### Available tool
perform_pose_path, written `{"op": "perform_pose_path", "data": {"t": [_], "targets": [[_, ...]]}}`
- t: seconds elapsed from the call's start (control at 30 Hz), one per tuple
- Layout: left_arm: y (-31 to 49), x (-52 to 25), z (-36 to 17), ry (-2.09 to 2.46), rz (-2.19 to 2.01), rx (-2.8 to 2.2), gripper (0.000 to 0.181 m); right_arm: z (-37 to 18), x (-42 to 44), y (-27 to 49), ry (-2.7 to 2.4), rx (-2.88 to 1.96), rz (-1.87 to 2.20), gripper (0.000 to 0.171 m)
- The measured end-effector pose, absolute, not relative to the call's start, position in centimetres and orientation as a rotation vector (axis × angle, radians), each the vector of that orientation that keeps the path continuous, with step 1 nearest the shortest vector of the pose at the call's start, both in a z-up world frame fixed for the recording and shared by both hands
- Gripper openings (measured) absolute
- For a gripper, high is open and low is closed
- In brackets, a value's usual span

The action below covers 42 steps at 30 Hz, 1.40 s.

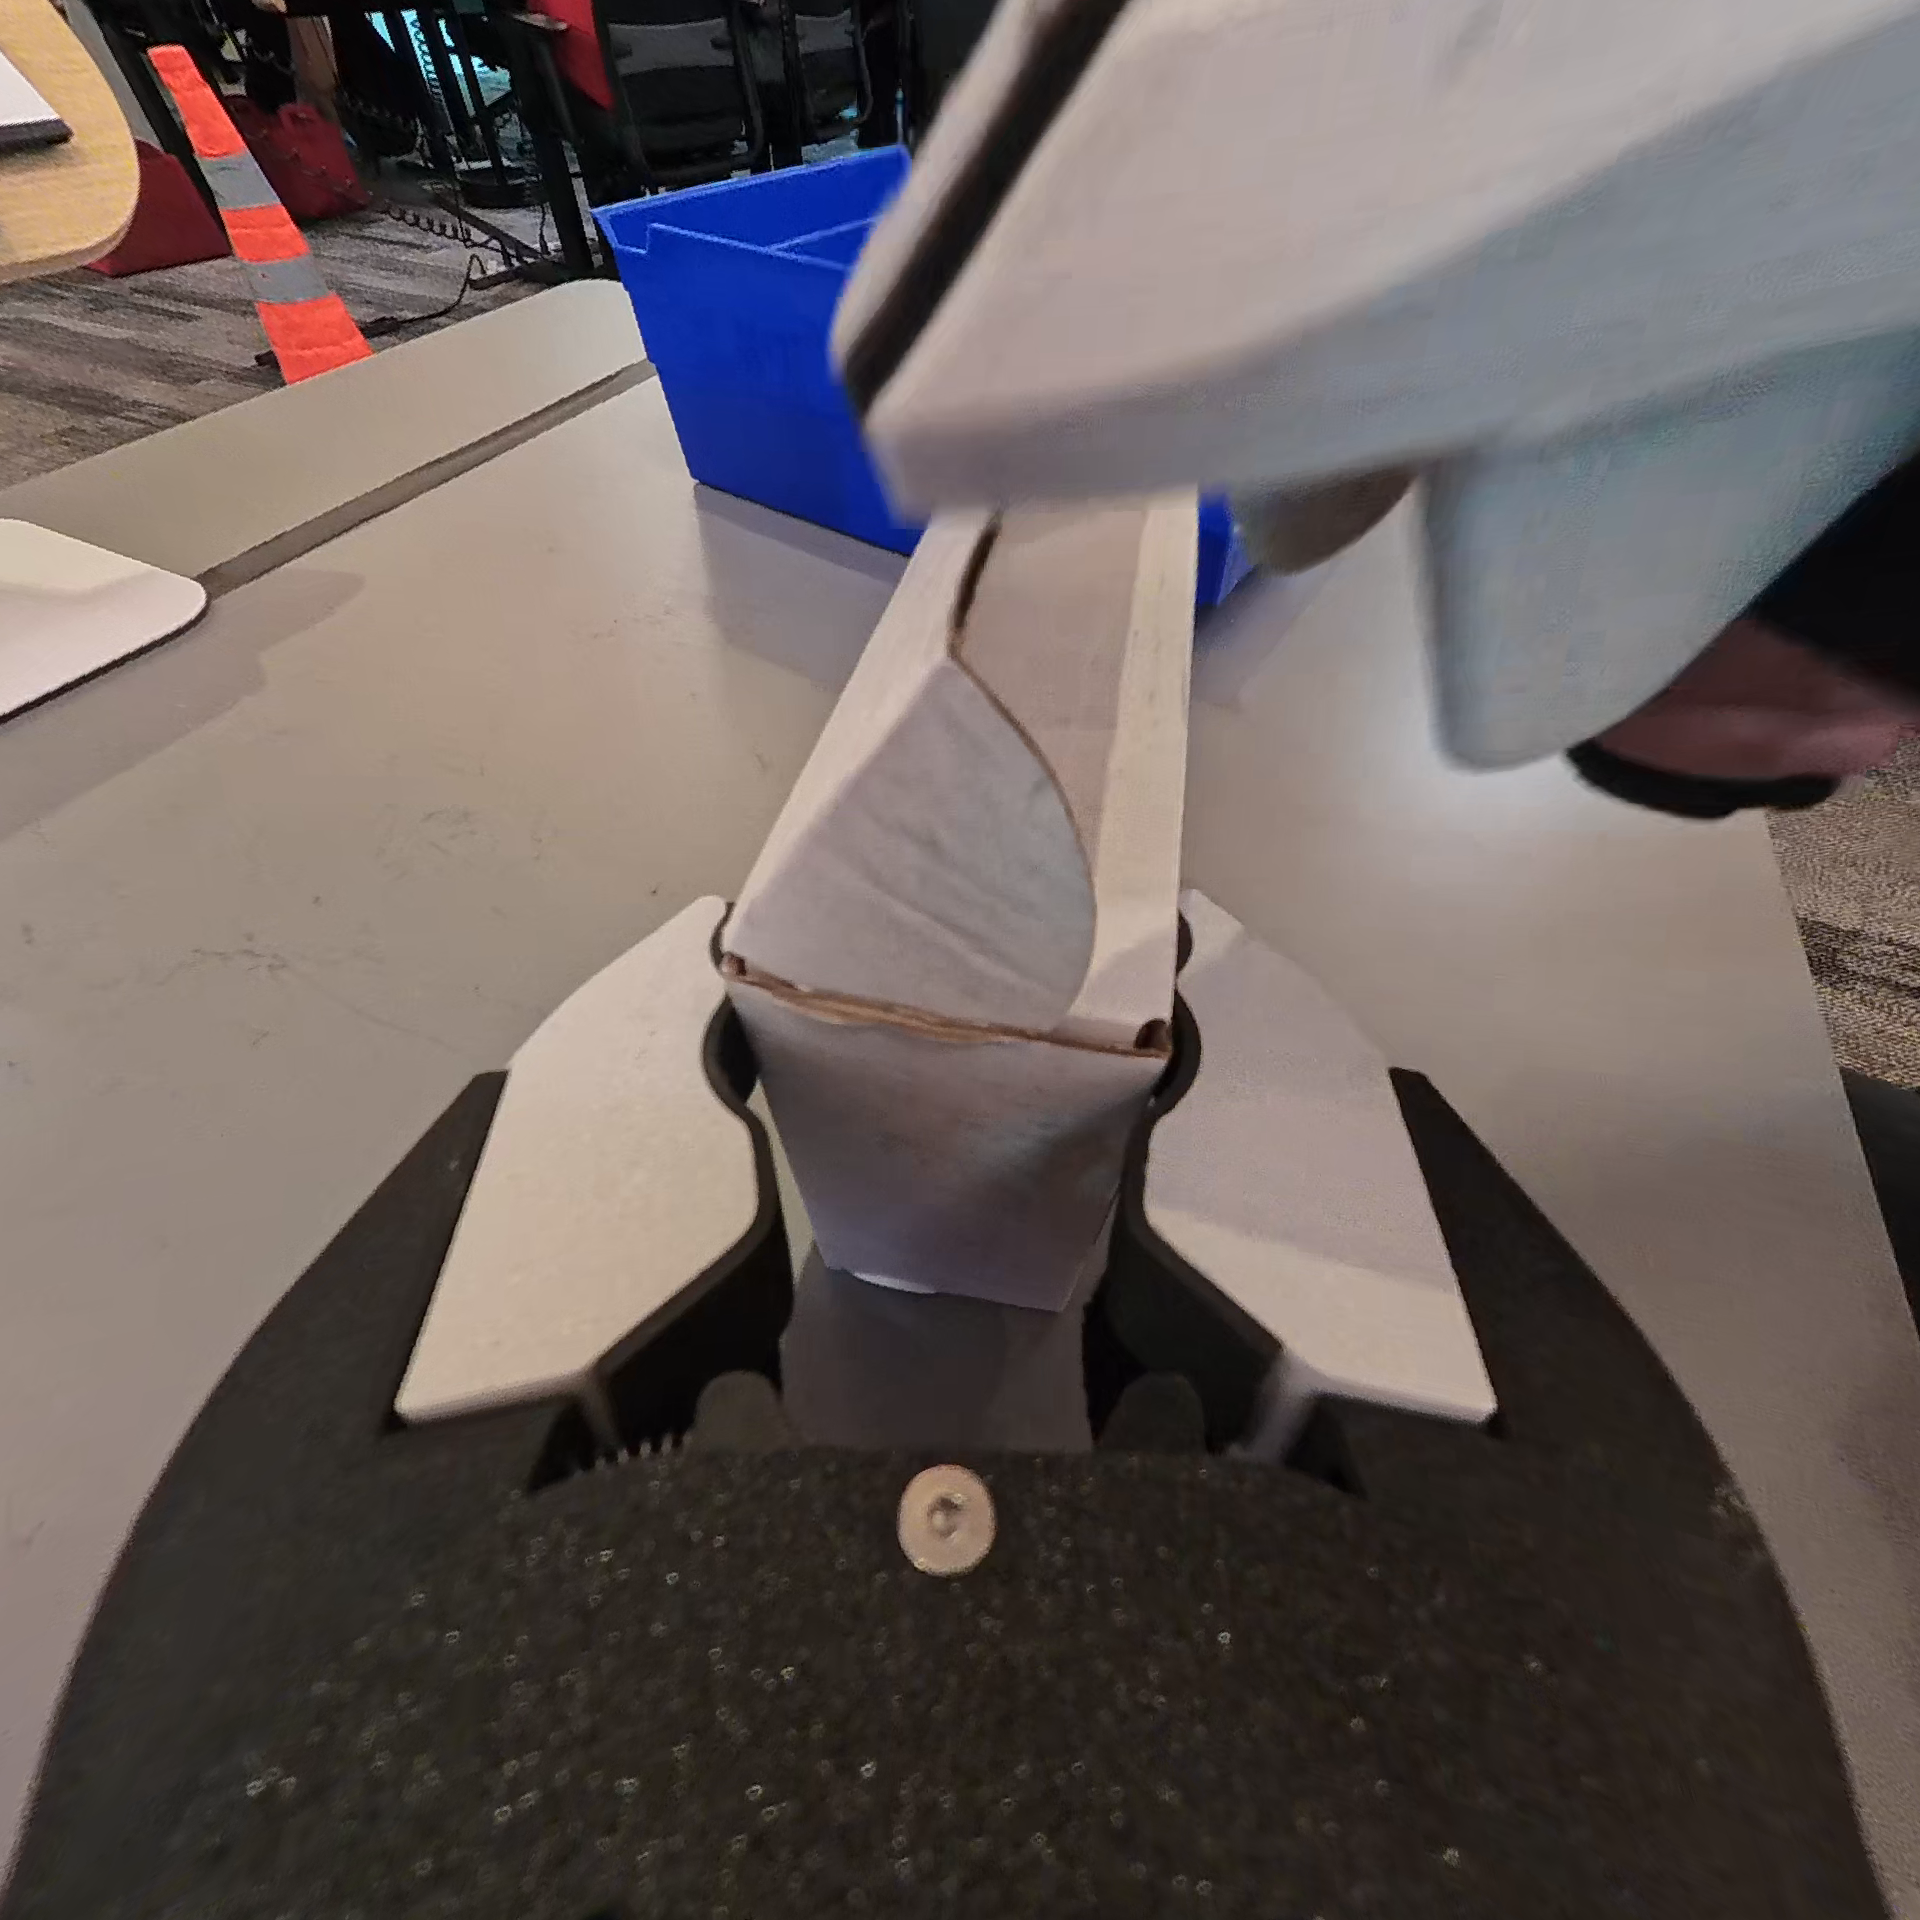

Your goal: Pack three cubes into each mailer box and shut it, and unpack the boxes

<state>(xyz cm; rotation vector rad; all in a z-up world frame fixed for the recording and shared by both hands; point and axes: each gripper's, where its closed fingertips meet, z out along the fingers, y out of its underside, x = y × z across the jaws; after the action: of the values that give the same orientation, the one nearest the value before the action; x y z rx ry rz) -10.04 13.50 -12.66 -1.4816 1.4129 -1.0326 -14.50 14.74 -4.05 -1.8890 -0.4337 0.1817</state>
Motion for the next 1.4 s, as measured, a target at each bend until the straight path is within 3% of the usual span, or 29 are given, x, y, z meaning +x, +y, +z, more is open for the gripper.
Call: {"op": "perform_pose_path", "data": {"t": [0.2, 0.33, 0.53, 0.6, 0.7, 0.87, 0.97, 1.4], "targets": [[13.5, -10.0, -12.7, 1.417, -1.026, -1.476, 0.074, -6.9, -15.0, 13.8, -0.415, -1.968, 0.253, 0.000], [13.6, -10.2, -12.8, 1.438, -1.011, -1.462, 0.074, -4.9, -13.2, 13.0, -0.392, -1.898, 0.254, 0.000], [13.8, -13.7, -10.0, 1.321, -0.975, -1.410, 0.081, -3.0, -1.7, 11.3, -0.201, -1.852, 0.145, 0.001], [13.0, -15.7, -8.4, 1.247, -1.053, -1.436, 0.070, -3.6, -0.5, 10.8, -0.162, -1.848, 0.282, 0.002], [13.1, -17.2, -4.6, 1.114, -1.166, -1.430, 0.022, -4.2, -0.6, 11.0, -0.193, -1.811, 0.385, 0.002], [13.5, -14.8, -3.6, 1.183, -1.249, -1.529, 0.020, -4.7, -1.0, 12.1, -0.213, -1.773, 0.475, 0.000], [13.0, -14.2, -4.6, 1.212, -1.249, -1.547, 0.000, -5.3, -1.0, 11.7, -0.227, -1.775, 0.501, 0.000], [12.5, -14.7, -6.2, 1.269, -1.118, -1.536, 0.000, -6.0, -2.0, 12.4, -0.278, -1.800, 0.462, 0.000]]}}
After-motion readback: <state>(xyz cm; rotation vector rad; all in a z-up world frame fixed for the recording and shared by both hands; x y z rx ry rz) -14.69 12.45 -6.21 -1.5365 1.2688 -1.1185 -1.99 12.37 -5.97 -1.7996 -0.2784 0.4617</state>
